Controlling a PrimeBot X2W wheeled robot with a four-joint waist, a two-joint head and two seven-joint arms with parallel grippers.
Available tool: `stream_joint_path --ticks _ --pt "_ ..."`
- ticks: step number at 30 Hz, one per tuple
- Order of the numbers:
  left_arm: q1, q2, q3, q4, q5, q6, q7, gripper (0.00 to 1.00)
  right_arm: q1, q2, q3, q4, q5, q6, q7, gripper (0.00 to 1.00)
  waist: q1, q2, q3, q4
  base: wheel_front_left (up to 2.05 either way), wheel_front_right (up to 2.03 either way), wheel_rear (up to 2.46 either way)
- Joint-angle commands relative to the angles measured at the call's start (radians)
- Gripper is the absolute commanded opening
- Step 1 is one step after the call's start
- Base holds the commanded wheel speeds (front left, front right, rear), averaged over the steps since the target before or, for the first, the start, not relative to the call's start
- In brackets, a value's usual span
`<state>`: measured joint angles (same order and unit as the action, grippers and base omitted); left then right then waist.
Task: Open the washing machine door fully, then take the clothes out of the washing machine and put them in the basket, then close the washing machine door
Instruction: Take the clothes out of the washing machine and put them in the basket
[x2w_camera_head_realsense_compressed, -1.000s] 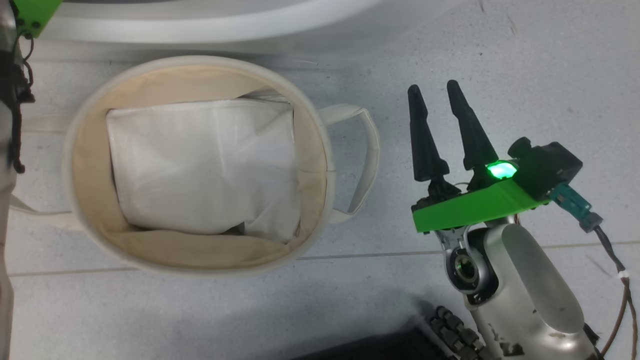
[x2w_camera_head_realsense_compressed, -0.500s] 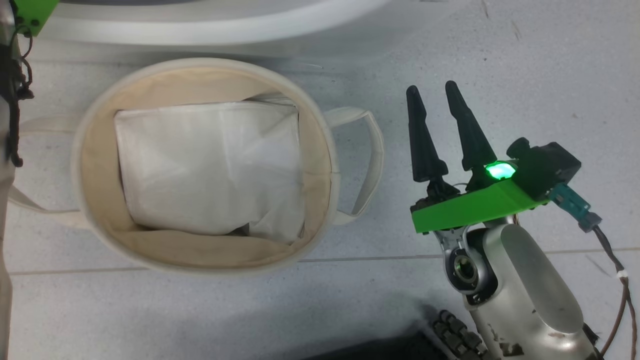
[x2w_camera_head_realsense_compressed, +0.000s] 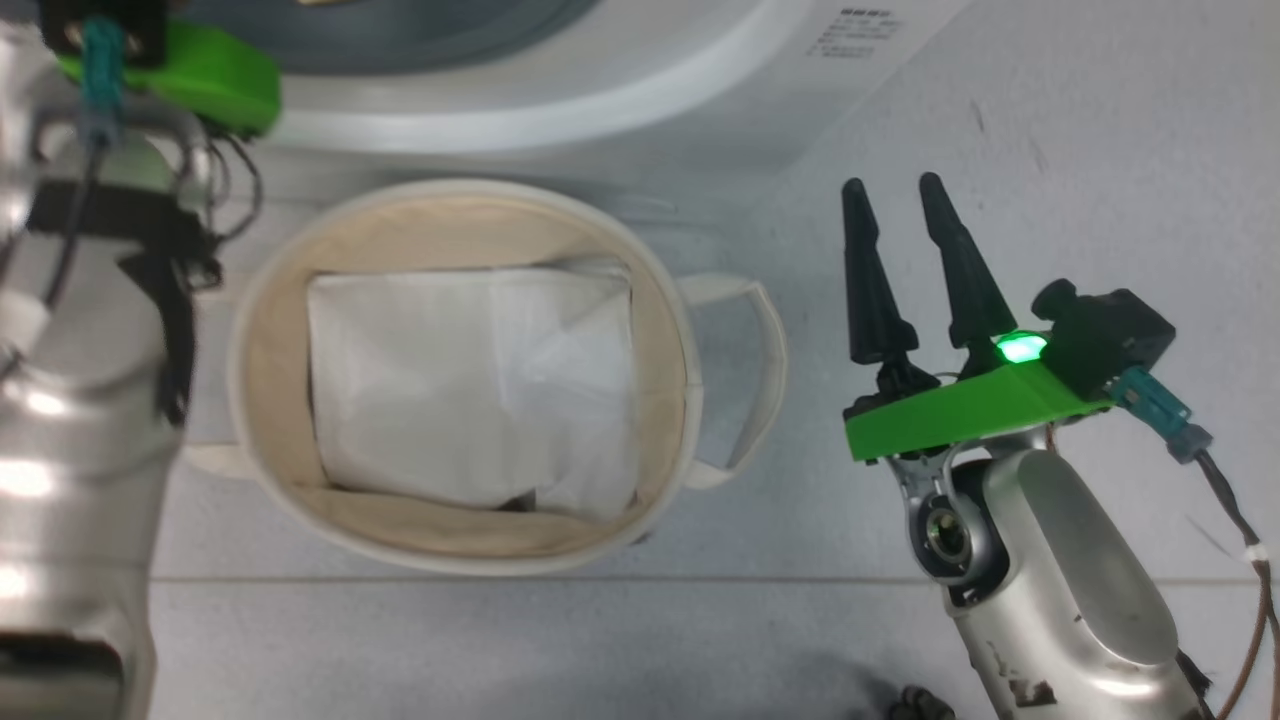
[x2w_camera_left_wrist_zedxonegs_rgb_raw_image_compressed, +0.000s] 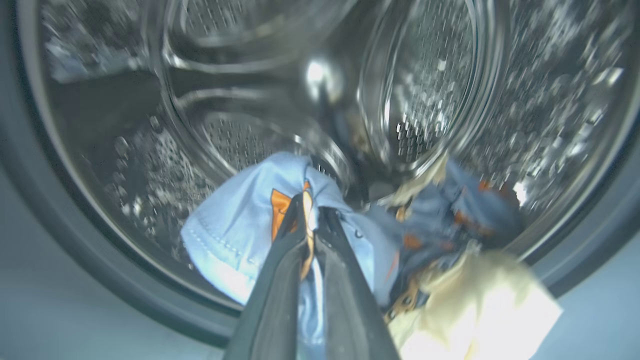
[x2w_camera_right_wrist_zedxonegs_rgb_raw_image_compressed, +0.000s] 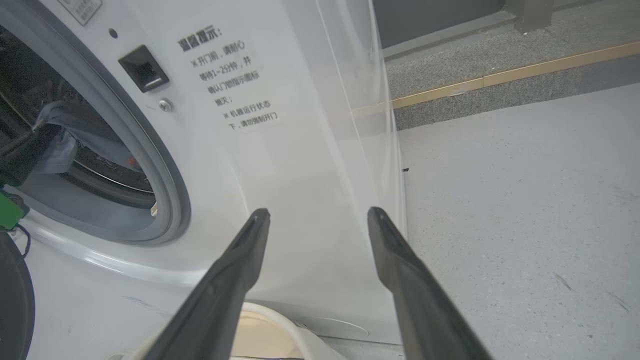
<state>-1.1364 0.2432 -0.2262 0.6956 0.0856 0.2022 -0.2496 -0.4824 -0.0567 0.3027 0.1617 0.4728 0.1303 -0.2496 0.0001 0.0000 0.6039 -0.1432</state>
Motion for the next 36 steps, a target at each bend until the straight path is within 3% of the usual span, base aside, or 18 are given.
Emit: stream_joint_path --ticks 1,12,20,27,36 --pt "0.003 0.033 0.025 -0.073 -0.008 0.006 -0.011 0.00 0.035 0.006 0.009 -0.024 -0.011 0.000 -0.012 1.00 -0.0001 0.0000 -0.043 0.019 0.00 0.00 0.00" --pt "0.356 0.028 0.023 -0.626 -0.081 0.060 -0.012 0.00 0.099 0.006 -0.069 0.004 -0.044 0.000 -0.012 1.00 -0.0001 0.0000 -0.216 0.072 0.00 0.00 0.00" --pt "0.517 0.023 -0.005 -0.917 -0.080 0.091 -0.012 0.00 0.136 0.006 -0.071 0.026 -0.052 0.000 -0.012 1.00 -0.0001 0.0000 -0.298 0.104 0.00 0.00 0.00" --pt "0.618 0.026 -0.034 -0.973 -0.083 0.102 -0.012 0.00 0.155 0.006 -0.071 0.039 -0.053 0.000 -0.012 1.00 -0.0001 0.0000 -0.334 0.120 0.00 0.00 0.00" --pt "0.726 0.022 -0.062 -0.876 -0.123 0.073 -0.012 0.00 0.160 0.006 -0.073 0.047 -0.047 0.000 -0.012 1.00 -0.0001 0.0000 -0.337 0.125 0.00 0.00 0.00"
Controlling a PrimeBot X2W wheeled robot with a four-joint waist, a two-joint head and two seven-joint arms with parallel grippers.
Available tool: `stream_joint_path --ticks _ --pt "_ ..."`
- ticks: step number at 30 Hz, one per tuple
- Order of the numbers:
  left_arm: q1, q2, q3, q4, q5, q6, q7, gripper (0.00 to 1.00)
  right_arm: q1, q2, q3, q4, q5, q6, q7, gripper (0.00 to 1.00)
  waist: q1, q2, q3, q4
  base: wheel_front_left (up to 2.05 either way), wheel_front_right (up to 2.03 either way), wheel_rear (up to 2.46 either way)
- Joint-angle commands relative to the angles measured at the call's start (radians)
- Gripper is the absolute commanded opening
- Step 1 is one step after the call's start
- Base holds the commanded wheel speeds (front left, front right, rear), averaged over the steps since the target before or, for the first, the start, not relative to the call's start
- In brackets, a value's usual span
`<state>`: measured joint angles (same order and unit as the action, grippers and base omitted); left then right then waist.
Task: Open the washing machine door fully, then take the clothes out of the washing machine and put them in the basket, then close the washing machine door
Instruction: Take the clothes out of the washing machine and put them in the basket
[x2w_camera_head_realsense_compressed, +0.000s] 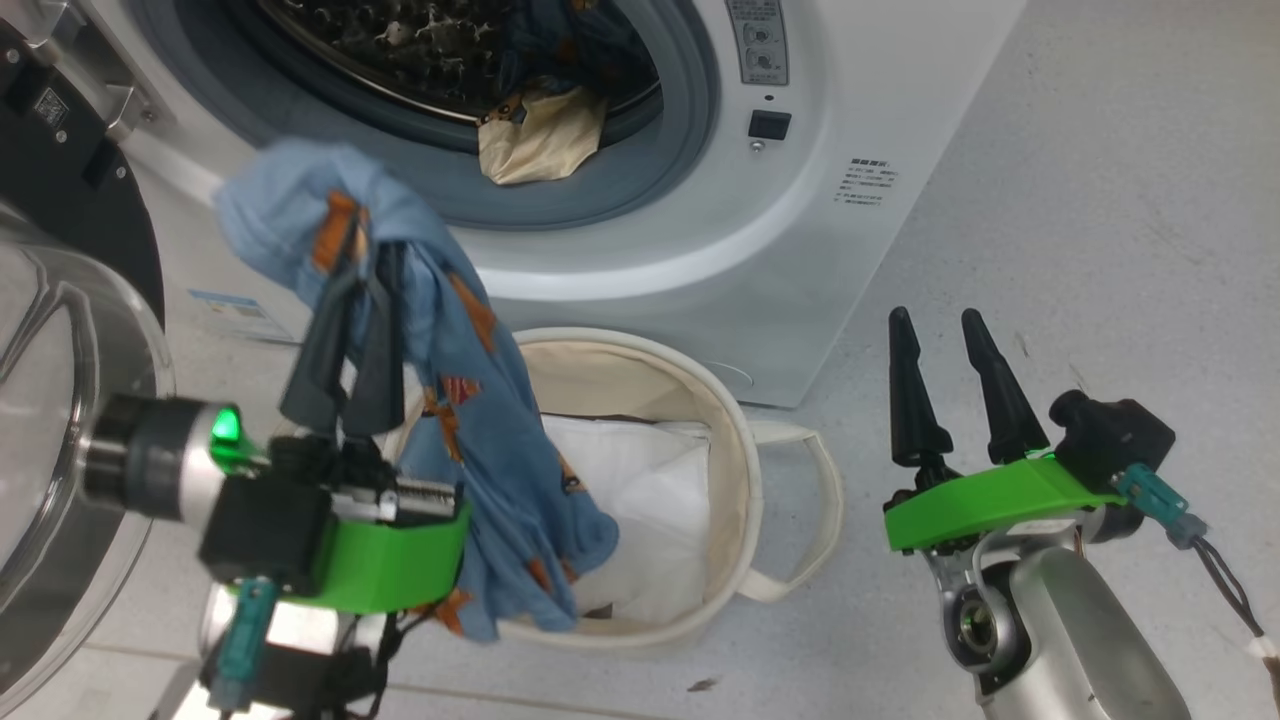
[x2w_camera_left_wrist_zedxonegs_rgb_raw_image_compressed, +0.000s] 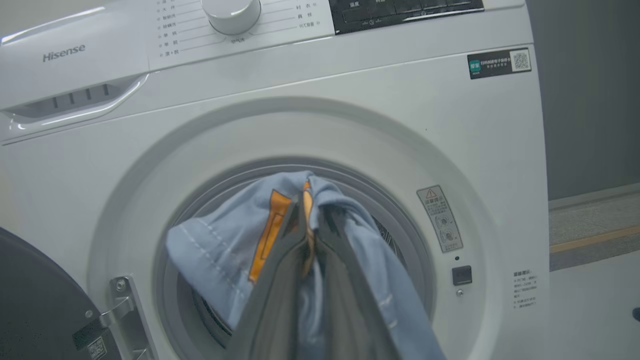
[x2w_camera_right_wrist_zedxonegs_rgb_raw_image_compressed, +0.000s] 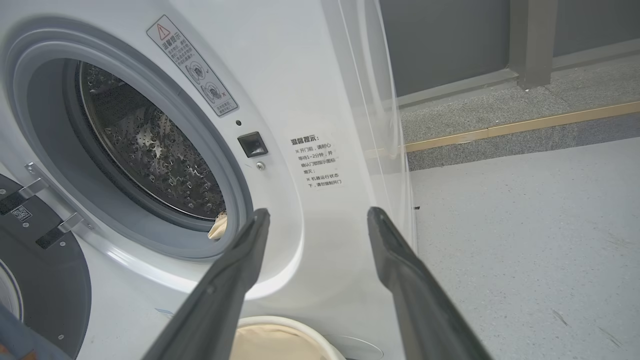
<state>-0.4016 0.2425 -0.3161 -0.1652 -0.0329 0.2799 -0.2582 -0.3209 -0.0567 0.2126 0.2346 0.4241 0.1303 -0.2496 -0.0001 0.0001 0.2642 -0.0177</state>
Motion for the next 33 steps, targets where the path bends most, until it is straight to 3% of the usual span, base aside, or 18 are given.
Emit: stream_joint_path --ticks 1,15,25,33 --pt "-0.002 0.022 0.023 0.001 -0.006 -0.010 -0.004 0.00 -0.002 0.006 0.018 -0.026 0.003 0.000 -0.012 1.00 0.0001 -0.0001 0.005 0.000 0.00 0.00 0.00" --pt "0.010 0.000 -0.038 0.217 0.018 -0.064 -0.004 0.00 -0.033 0.006 0.017 -0.035 -0.005 0.000 -0.012 1.00 0.0001 -0.0001 0.095 -0.014 0.00 0.00 0.00" --pt "-0.012 -0.014 -0.111 0.284 0.042 -0.083 -0.004 0.00 -0.059 0.006 0.015 -0.042 -0.005 0.000 -0.012 1.00 0.0001 -0.0001 0.166 -0.030 0.00 0.00 0.00" --pt "-0.060 -0.037 -0.129 0.537 0.017 -0.115 -0.004 0.00 -0.077 0.006 0.031 -0.048 -0.008 0.000 -0.012 1.00 0.0001 -0.0001 0.198 -0.057 0.00 0.00 0.00"
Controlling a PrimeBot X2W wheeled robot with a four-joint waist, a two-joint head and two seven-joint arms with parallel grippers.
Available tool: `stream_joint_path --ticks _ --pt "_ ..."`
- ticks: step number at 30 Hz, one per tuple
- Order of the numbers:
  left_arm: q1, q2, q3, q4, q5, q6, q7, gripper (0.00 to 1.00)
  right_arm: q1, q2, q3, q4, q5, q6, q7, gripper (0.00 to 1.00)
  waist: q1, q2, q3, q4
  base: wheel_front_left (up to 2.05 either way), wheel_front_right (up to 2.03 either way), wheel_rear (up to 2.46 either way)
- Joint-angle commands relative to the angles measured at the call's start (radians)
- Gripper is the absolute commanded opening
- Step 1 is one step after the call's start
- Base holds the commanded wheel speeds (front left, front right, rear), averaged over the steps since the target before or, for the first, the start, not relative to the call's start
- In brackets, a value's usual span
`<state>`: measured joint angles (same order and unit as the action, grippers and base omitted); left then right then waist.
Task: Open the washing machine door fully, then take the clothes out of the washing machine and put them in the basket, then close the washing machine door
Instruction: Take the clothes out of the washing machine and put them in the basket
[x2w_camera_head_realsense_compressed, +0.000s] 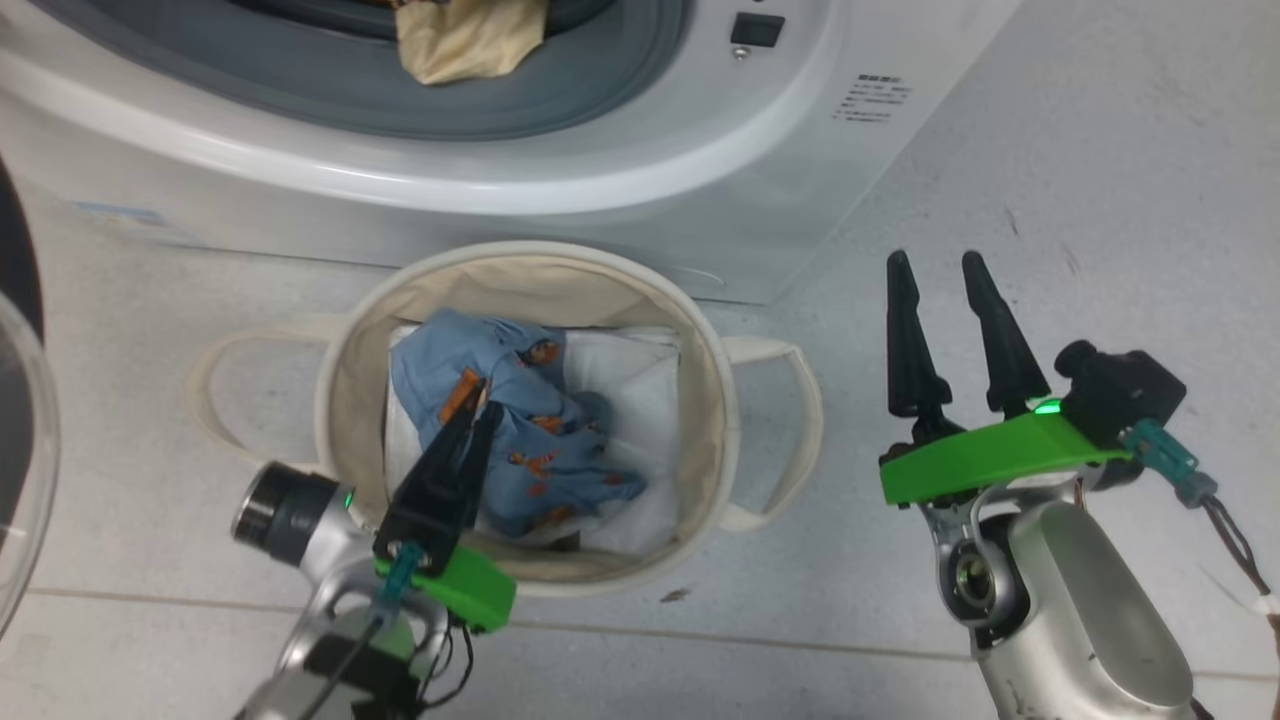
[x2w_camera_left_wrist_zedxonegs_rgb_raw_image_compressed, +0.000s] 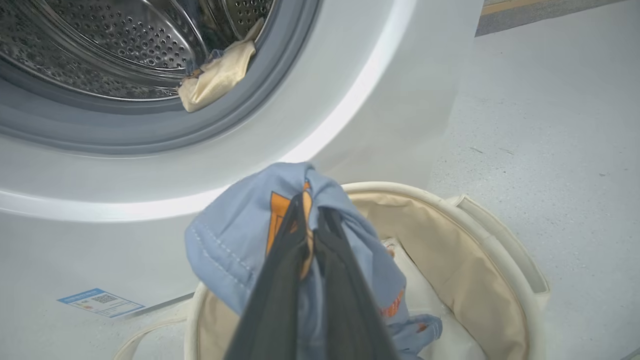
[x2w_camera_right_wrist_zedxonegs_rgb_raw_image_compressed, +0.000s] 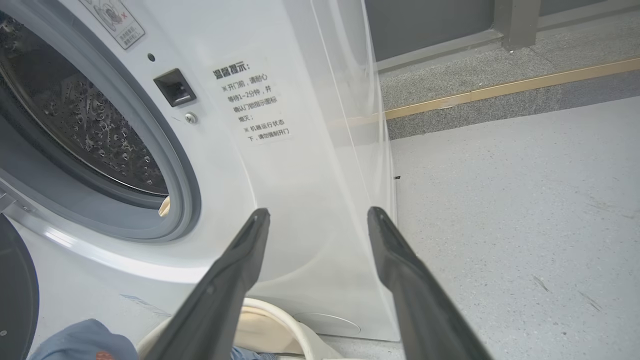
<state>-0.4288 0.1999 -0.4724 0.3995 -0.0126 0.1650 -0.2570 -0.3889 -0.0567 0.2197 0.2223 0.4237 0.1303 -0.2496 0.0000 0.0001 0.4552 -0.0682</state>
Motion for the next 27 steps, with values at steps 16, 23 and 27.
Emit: stream_joint_path --ticks 16,23,27 --pt "-0.193 -0.003 0.017 0.257 0.008 -0.015 -0.005 0.00 -0.039 0.006 0.027 -0.063 0.001 0.000 -0.012 1.00 0.0000 -0.0001 0.147 -0.095 0.00 0.00 0.00" --pt "-0.210 -0.007 0.012 0.249 0.008 -0.002 -0.005 1.00 -0.052 0.006 0.020 -0.068 0.000 0.000 -0.012 1.00 0.0000 -0.0001 0.159 -0.087 0.00 0.00 0.00" --pt "-0.202 -0.009 0.007 0.233 0.005 0.004 -0.005 1.00 -0.055 0.006 0.013 -0.061 -0.008 0.000 -0.012 1.00 0.0000 -0.0001 0.135 -0.062 0.00 0.00 0.00"
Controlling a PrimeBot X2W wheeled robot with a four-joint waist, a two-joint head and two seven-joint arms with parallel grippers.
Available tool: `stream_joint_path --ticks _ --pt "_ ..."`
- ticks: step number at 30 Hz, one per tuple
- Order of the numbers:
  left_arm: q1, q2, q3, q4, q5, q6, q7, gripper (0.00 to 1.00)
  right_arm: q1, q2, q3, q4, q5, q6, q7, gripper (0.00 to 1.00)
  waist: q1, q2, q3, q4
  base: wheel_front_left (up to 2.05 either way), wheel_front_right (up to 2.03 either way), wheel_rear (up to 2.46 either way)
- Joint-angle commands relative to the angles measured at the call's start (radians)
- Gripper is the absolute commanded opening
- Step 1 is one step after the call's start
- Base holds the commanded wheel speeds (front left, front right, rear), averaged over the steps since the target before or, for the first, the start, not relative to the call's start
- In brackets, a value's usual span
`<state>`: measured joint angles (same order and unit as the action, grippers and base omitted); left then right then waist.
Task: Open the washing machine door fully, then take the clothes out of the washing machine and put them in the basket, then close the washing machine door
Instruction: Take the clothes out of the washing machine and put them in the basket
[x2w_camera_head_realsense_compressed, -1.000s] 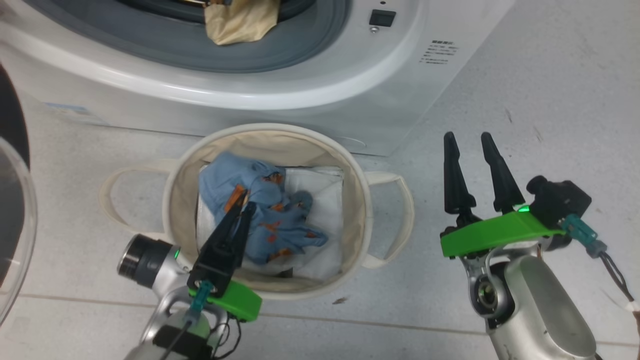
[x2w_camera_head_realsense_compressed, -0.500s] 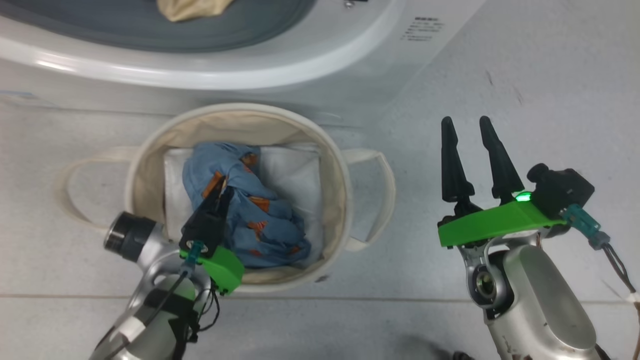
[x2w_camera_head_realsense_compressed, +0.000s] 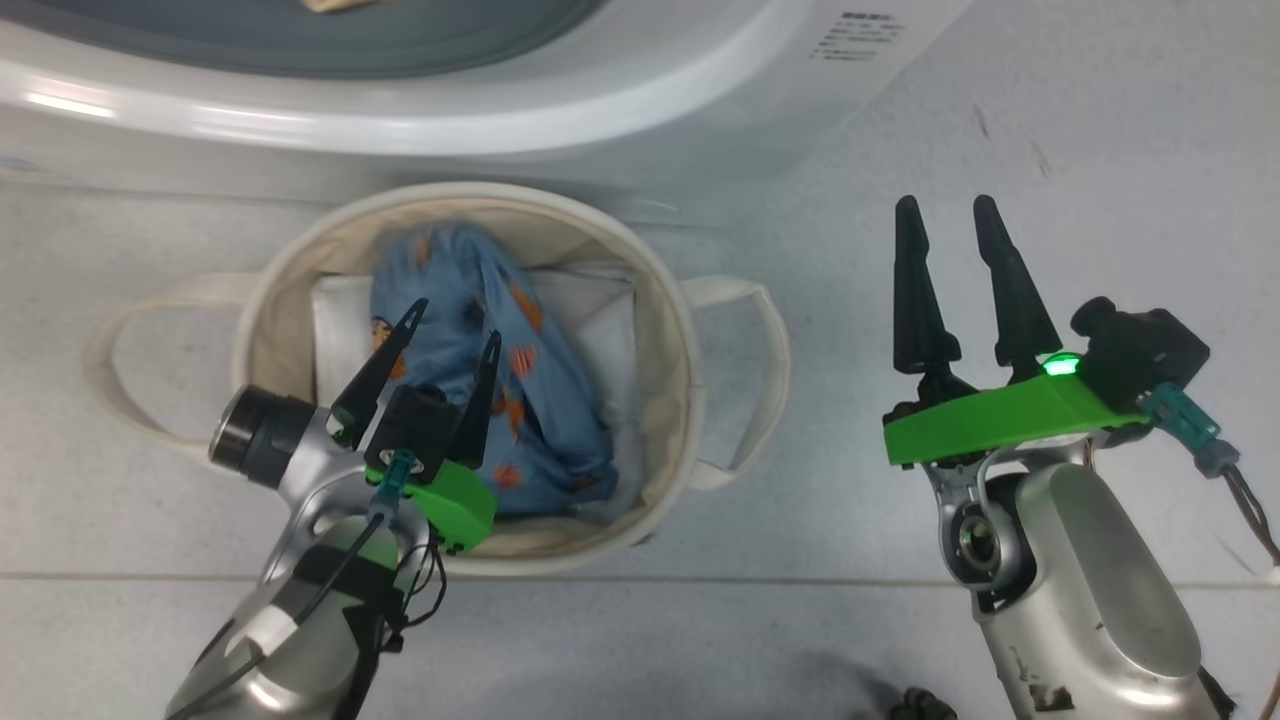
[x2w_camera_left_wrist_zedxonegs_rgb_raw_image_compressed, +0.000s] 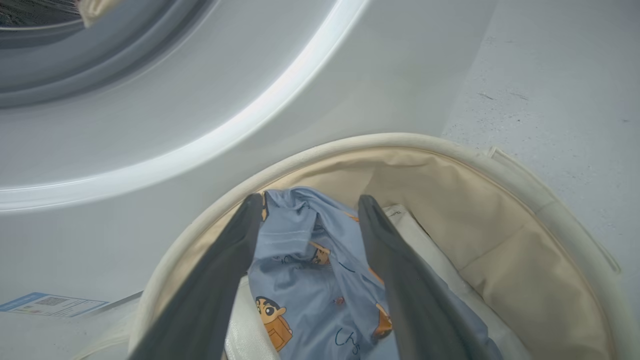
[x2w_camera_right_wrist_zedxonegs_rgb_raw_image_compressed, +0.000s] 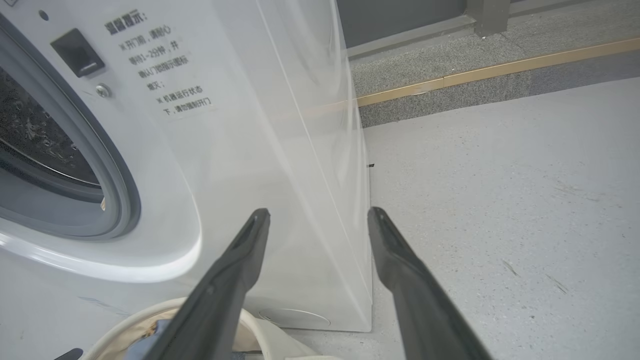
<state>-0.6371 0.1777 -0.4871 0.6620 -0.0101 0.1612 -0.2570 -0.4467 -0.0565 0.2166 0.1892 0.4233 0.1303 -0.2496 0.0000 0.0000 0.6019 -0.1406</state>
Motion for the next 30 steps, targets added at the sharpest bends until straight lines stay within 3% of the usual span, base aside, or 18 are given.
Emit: stream_joint_path --ticks 1,19,30 --pt "0.011 0.013 0.024 -0.036 -0.001 0.009 -0.005 1.00 0.002 0.006 0.015 -0.026 -0.008 0.000 -0.012 1.00 0.0000 0.0000 -0.021 0.017 0.00 0.00 0.00" --pt "0.225 0.021 0.150 -0.388 -0.070 0.042 -0.005 1.00 0.060 0.006 -0.031 -0.024 -0.015 0.000 -0.012 1.00 0.0000 0.0000 -0.249 0.095 0.00 0.00 0.00" --pt "0.378 0.006 0.254 -0.510 -0.075 0.071 -0.005 1.00 0.143 0.006 -0.047 -0.037 -0.014 0.000 -0.012 1.00 0.0000 0.0000 -0.358 0.113 0.00 0.00 0.00"
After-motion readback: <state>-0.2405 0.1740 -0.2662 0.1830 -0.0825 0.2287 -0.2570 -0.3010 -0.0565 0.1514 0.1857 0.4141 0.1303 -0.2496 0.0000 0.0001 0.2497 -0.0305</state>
